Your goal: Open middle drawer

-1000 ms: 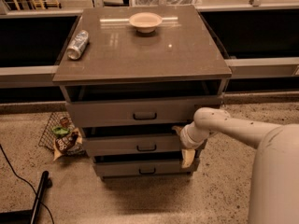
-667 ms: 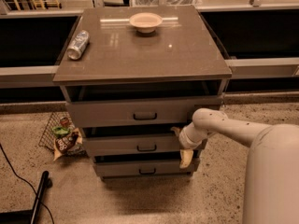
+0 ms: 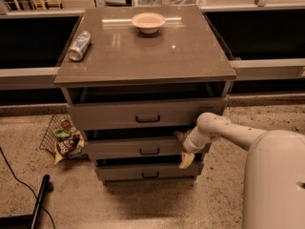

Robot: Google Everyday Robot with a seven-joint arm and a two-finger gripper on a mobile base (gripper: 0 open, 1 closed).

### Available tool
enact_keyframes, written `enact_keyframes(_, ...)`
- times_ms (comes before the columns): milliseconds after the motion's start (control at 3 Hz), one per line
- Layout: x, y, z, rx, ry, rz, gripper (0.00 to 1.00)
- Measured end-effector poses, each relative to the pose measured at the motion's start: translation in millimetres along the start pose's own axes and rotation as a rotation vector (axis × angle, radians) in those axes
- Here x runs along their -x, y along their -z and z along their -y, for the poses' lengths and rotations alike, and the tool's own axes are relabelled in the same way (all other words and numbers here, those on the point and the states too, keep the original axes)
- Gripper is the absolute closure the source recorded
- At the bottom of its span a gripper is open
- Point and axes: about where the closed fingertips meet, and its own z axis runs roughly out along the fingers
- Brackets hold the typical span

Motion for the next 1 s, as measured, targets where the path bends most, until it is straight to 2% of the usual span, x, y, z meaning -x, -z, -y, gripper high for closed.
enact_keyframes(333, 2.9, -5.7, -3.5, 0.008, 0.004, 0.032, 0.42)
enact_keyframes(1000, 6.9, 0.4, -3.2, 0.007, 0.010, 0.045, 0.89)
